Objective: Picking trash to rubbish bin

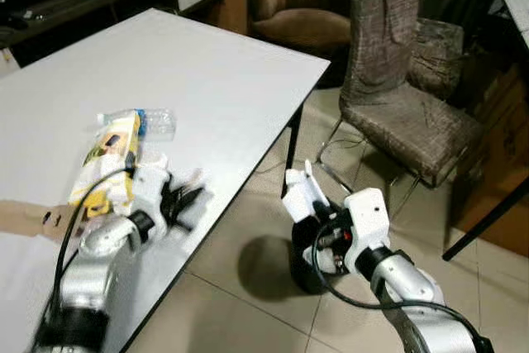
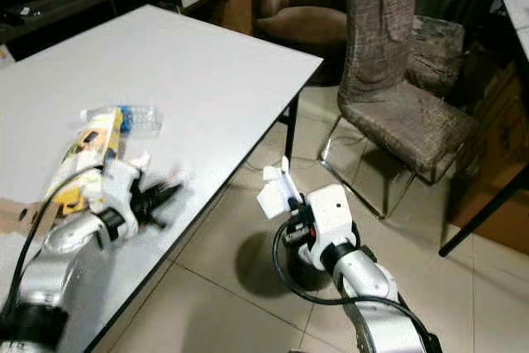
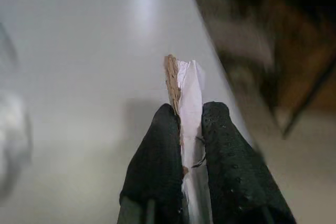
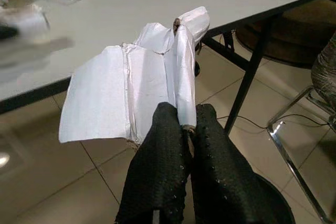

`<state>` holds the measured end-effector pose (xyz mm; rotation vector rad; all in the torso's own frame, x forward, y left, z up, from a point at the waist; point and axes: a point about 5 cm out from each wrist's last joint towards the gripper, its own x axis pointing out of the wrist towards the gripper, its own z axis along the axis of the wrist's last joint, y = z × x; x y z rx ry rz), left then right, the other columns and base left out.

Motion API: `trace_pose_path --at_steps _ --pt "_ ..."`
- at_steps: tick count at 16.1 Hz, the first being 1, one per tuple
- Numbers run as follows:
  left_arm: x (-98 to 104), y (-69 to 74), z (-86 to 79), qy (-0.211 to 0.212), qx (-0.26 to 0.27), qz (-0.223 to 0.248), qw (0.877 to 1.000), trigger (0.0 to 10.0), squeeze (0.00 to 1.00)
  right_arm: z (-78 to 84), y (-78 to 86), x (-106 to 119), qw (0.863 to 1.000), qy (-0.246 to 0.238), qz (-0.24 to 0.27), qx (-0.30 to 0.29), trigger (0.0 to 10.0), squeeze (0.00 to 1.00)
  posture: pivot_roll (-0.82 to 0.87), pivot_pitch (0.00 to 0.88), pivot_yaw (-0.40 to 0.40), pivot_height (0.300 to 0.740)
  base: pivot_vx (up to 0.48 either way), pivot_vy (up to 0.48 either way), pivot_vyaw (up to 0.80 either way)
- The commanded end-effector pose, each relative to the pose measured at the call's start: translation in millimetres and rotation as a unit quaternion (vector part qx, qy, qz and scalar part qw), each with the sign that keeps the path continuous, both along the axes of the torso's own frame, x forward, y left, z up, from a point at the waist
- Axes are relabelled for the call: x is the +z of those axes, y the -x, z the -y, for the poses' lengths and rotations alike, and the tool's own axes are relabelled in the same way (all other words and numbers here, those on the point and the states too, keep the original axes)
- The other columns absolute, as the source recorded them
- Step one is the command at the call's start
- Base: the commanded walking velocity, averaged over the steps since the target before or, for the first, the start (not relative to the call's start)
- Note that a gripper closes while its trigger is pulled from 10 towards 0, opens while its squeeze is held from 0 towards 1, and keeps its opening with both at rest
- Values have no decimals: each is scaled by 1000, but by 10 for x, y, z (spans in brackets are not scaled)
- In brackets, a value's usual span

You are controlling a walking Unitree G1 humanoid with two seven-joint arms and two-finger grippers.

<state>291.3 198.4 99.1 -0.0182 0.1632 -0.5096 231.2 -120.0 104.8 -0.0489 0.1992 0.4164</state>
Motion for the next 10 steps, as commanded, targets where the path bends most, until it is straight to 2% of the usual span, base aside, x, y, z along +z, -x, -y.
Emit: trace_pose_path --at_steps 1,3,5,7,8,9,10 --pt "143 63 22 36 38 34 998 10000 0 22 -5 36 1000 -18 15 -11 10000 0 -41 0 -36 740 0 0 0" --pt "141 163 65 51 61 29 996 10000 0 -10 -27 63 999 -21 29 -10 10000 0 -39 0 -32 740 0 0 0" --pt "121 274 142 91 92 4 992 10000 0 -14 -72 97 999 -25 42 -24 10000 0 -35 0 -37 740 0 0 0" --pt "114 327 194 117 112 -26 986 10000 0 -8 -86 97 998 -28 42 -27 10000 0 -30 0 -43 740 0 0 -563" --pt "62 366 220 114 118 -50 985 10000 0 -31 -92 65 999 -29 35 -25 10000 0 -30 0 -50 740 0 0 -800" --pt "23 393 237 84 123 -52 987 10000 0 -42 -92 21 999 -29 27 -29 10000 0 -26 0 -54 740 0 0 -800" --pt "8 416 242 80 133 -55 986 10000 0 -37 -87 -17 999 -31 19 -39 10000 0 -25 0 -54 740 0 0 -800"
